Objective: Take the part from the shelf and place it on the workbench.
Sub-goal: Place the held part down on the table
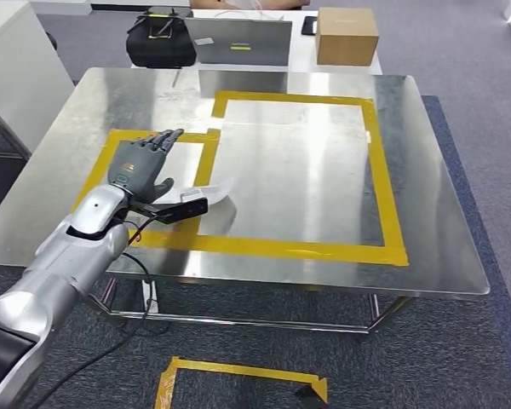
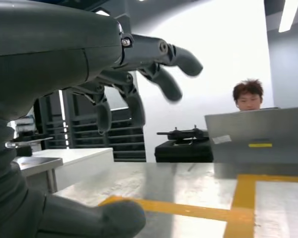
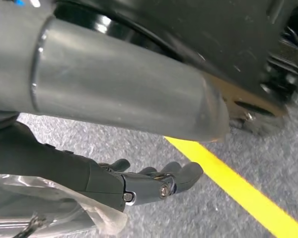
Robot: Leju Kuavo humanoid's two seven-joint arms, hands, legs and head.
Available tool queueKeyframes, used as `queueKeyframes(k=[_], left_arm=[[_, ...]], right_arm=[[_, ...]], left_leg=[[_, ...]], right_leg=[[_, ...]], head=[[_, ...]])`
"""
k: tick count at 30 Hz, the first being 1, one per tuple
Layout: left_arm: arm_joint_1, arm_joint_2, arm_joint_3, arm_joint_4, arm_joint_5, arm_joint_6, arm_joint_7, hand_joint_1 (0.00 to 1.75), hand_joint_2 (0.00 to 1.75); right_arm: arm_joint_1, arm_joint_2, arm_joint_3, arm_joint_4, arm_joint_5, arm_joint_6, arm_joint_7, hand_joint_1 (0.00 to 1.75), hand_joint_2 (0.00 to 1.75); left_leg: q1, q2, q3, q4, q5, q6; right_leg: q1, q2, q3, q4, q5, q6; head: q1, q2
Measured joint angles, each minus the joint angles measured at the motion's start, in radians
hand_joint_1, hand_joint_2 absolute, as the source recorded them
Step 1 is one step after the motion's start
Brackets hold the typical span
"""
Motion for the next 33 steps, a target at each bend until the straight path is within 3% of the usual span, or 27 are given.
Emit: queueKeyframes(k=[3,5,8,9,10,11,14,16,19,21,23,25,26,27,29,30,31,33], left_arm=[[0.002,0.004,0.001,0.007,-0.001,0.002,0.004,0.0,0.0],[0.001,0.005,0.002,0.01,0.001,0.003,0.005,0.0,0.0],[0.006,0.004,0.004,0.013,0.012,0.011,-0.004,0.0,0.0],[0.01,0.004,0.007,0.014,0.019,0.016,-0.01,0.0,0.0],[0.015,0.004,0.013,0.015,0.029,0.022,-0.019,0.0,0.0],[0.02,0.004,0.02,0.016,0.042,0.031,-0.033,0.0,0.0],[0.032,0.0,0.056,0.016,0.108,0.071,-0.102,0.0,0.0],[0.053,-0.007,0.095,0.006,0.188,0.096,-0.183,0.0,0.0],[0.117,-0.019,0.16,-0.041,0.313,0.109,-0.305,0.0,0.0],[0.164,-0.023,0.193,-0.089,0.386,0.1,-0.362,0.0,0.0],[0.229,-0.024,0.218,-0.159,0.471,0.077,-0.403,0.0,0.0],[0.313,-0.022,0.231,-0.25,0.56,0.052,-0.43,0.0,0.0],[0.354,-0.019,0.233,-0.298,0.6,0.043,-0.438,0.0,0.0],[0.391,-0.017,0.234,-0.345,0.634,0.036,-0.445,0.0,0.0],[0.455,-0.012,0.237,-0.438,0.693,0.024,-0.457,0.0,0.0],[0.486,-0.011,0.239,-0.481,0.716,0.02,-0.464,0.0,0.0],[0.519,-0.01,0.242,-0.521,0.734,0.017,-0.47,0.0,0.0],[0.587,-0.005,0.248,-0.588,0.757,0.014,-0.48,0.0,0.0]], right_arm=[[-0.004,0.002,0.0,0.0,-0.001,0.002,0.002,0.0,0.0],[-0.005,0.002,0.0,-0.001,-0.001,0.001,0.003,0.0,0.0],[-0.005,0.002,0.0,-0.001,0.0,-0.005,0.004,0.0,0.0],[-0.004,0.002,0.0,-0.001,0.001,-0.006,0.003,0.0,0.0],[-0.003,0.002,0.0,-0.001,0.001,-0.008,0.003,0.0,0.0],[-0.003,0.002,0.0,-0.001,0.002,-0.009,0.002,0.0,0.0],[-0.003,0.002,0.0,-0.001,0.001,-0.013,-0.002,0.0,0.0],[-0.003,0.002,0.0,-0.001,-0.001,-0.015,-0.003,0.0,0.0],[0.002,0.002,-0.001,-0.001,-0.006,-0.016,-0.003,0.0,0.0],[0.004,0.002,-0.002,-0.001,-0.008,-0.018,-0.003,0.0,0.0],[0.007,0.002,-0.004,-0.001,-0.012,-0.019,-0.005,0.0,0.0],[0.015,0.002,-0.006,-0.001,-0.017,-0.023,-0.011,0.0,0.0],[0.02,0.002,-0.006,-0.001,-0.018,-0.026,-0.015,0.0,0.0],[0.024,0.002,-0.007,-0.001,-0.02,-0.028,-0.019,0.0,0.0],[0.03,0.002,-0.01,-0.001,-0.023,-0.031,-0.024,0.0,0.0],[0.033,0.002,-0.011,-0.001,-0.025,-0.033,-0.027,0.0,0.0],[0.036,0.002,-0.013,-0.001,-0.027,-0.035,-0.031,0.0,0.0],[0.042,0.002,-0.018,-0.001,-0.031,-0.039,-0.04,0.0,0.0]], left_leg=[[-0.001,-0.001,0.008,-0.026,0.001,0.003],[0.006,-0.001,0.014,-0.037,0.006,0.006],[0.01,0.0,0.018,-0.042,0.009,0.009],[0.011,0.0,0.018,-0.041,0.008,0.009],[0.011,0.0,0.018,-0.041,0.008,0.009],[0.013,0.0,0.018,-0.039,0.008,0.008],[0.015,-0.001,0.015,-0.025,0.002,-0.003],[0.011,-0.003,0.009,-0.017,0.002,-0.015],[0.012,-0.002,0.005,-0.011,-0.003,-0.029],[0.014,-0.001,-0.013,0.044,-0.054,-0.037],[0.015,-0.001,-0.049,0.167,-0.135,-0.043],[0.015,-0.001,-0.064,0.253,-0.18,-0.043],[0.015,-0.001,-0.047,0.244,-0.176,-0.04],[0.014,-0.001,-0.011,0.194,-0.157,-0.034],[0.008,0.001,0.08,0.047,-0.117,-0.018],[0.004,0.002,0.109,-0.007,-0.104,-0.013],[0.0,0.003,0.123,-0.035,-0.098,-0.009],[-0.006,0.004,0.119,-0.043,-0.082,-0.003]], right_leg=[[-0.001,-0.005,-0.006,-0.001,-0.002,0.013],[-0.001,-0.005,-0.02,0.026,-0.024,0.022],[-0.007,-0.005,-0.1,0.194,-0.103,0.038],[-0.01,-0.005,-0.127,0.245,-0.117,0.042],[-0.012,-0.005,-0.139,0.265,-0.113,0.045],[-0.014,-0.006,-0.131,0.243,-0.09,0.048],[-0.02,-0.006,-0.041,0.059,-0.004,0.052],[-0.019,-0.002,-0.014,0.011,0.004,0.045],[-0.018,0.002,-0.015,0.01,0.013,0.024],[-0.02,0.001,-0.019,0.004,0.021,0.009],[-0.019,0.0,-0.028,0.004,0.028,0.0],[-0.016,0.0,-0.041,0.004,0.038,-0.004],[-0.014,0.0,-0.048,0.004,0.045,-0.005],[-0.011,0.001,-0.057,0.004,0.053,-0.005],[-0.005,0.001,-0.072,0.004,0.069,-0.002],[-0.004,0.0,-0.076,0.003,0.076,0.002],[-0.005,-0.001,-0.078,0.002,0.082,0.006],[-0.008,-0.003,-0.077,-0.007,0.097,0.019]], head=[[-0.002,0.0],[0.0,0.0],[0.008,0.0],[0.008,0.0],[0.008,0.0],[0.009,0.0],[0.01,0.0],[0.011,0.0],[0.009,0.0],[0.007,0.0],[0.005,0.0],[0.005,0.0],[0.005,0.0],[0.005,0.0],[0.006,0.0],[0.006,0.0],[0.006,0.0],[0.006,0.0]])
